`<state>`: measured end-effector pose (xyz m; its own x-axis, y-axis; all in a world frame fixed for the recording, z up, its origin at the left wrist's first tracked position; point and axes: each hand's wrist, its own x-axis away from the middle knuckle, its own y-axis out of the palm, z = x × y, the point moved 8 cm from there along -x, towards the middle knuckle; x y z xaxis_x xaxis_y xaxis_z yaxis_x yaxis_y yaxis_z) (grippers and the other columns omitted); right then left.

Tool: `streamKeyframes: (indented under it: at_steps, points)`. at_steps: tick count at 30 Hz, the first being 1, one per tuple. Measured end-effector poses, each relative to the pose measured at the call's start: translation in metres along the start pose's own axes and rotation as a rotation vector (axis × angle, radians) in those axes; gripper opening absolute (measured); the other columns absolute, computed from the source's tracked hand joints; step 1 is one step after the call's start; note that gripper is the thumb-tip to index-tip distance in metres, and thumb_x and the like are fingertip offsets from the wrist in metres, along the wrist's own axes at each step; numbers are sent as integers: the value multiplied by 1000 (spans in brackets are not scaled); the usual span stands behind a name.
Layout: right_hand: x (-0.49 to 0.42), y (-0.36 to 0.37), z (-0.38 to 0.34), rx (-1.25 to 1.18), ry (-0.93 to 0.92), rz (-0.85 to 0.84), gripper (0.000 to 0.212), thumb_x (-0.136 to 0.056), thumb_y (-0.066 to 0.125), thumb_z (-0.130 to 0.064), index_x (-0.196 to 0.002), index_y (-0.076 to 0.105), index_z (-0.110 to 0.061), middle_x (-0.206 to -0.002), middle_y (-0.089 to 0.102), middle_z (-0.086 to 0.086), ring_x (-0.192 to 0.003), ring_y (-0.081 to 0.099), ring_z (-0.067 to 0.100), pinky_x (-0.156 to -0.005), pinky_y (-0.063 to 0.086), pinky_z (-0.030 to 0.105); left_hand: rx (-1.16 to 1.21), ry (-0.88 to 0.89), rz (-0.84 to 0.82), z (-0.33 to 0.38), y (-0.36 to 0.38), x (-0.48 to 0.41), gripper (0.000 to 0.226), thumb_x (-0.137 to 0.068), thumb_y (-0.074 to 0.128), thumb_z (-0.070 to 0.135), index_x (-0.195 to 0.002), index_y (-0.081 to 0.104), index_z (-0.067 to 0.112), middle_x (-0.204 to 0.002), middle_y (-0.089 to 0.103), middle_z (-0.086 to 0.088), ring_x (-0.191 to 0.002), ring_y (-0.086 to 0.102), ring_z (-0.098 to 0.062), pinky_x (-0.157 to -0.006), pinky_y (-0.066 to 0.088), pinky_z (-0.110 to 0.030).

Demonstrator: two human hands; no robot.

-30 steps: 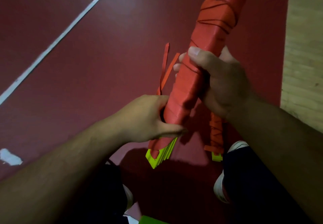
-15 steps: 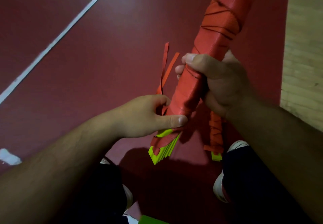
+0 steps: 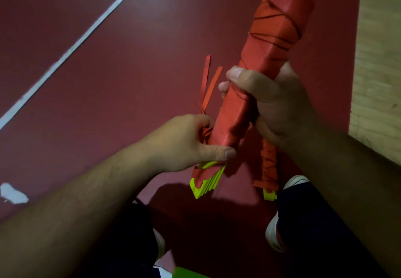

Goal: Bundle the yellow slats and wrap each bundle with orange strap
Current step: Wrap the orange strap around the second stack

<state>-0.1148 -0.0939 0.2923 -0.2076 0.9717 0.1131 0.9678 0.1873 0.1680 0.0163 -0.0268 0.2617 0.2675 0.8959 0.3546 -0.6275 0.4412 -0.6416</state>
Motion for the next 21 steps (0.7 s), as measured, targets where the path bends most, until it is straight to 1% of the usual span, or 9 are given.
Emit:
streamKeyframes:
  at_steps: [2, 4, 8, 12, 15, 17, 19, 21]
  points:
    - [0, -2, 2, -53, 20, 25, 16, -84, 71, -5, -97, 63, -9, -95, 73, 16, -83, 73, 24, -73, 60, 36, -50, 24, 61, -3, -4, -2, 43, -73, 71, 67, -85, 61, 27, -69, 64, 5, -60, 58, -4, -55, 42, -24]
    - [0, -5, 3, -51, 29, 54, 17, -83, 73, -6, -97, 63, -7, -94, 74, 15, -84, 74, 25, -72, 60, 36, -23, 46, 51, -1, -5, -2, 40, -74, 70, 66, -82, 59, 28, -65, 67, 4, -57, 60, -3, -54, 43, -23]
    - [2, -3, -2, 12, -6, 28, 14, -87, 71, -7, -96, 63, -14, -96, 74, 10, -85, 74, 20, -75, 60, 33, 8, 22, 63, -1, -5, -2, 32, -77, 75, 57, -77, 58, 29, -62, 63, 8, -54, 56, -2, -53, 40, -24]
    - [0, -1, -1, 76, -10, 22, 19, -86, 73, -11, -97, 60, -17, -97, 74, 7, -86, 73, 16, -73, 59, 29, 84, 9, 20, -3, 1, -2, 25, -82, 75, 50, -80, 59, 31, -64, 65, 15, -57, 60, 0, -55, 43, -20]
    - [-1, -1, -1, 123, -28, 14, 21, -85, 74, -11, -98, 59, -19, -97, 73, 6, -85, 73, 15, -72, 58, 27, 114, -1, -10, -4, 4, -3, 24, -83, 74, 49, -88, 62, 28, -72, 68, 9, -63, 62, -4, -61, 49, -25]
    - [-1, 0, -2, 143, -43, -2, 22, -86, 73, -10, -99, 59, -20, -98, 73, 5, -87, 73, 14, -74, 58, 27, 84, -8, -11, -4, 4, -2, 27, -81, 75, 52, -86, 61, 29, -69, 64, 14, -61, 57, 0, -58, 42, -21]
    - [-1, 1, -2, 101, -41, -19, 20, -87, 71, -8, -99, 60, -20, -99, 73, 6, -87, 73, 16, -75, 59, 30, 53, 0, -13, -2, 2, 0, 33, -76, 74, 58, -82, 59, 29, -63, 59, 21, -58, 53, 1, -53, 36, -16]
    - [1, 1, -2, 56, -41, -14, 18, -88, 71, -9, -98, 60, -18, -99, 73, 8, -87, 73, 17, -76, 60, 32, -1, 5, -6, -2, -1, -1, 43, -68, 70, 68, -82, 59, 29, -66, 59, 17, -62, 54, -2, -56, 38, -21]
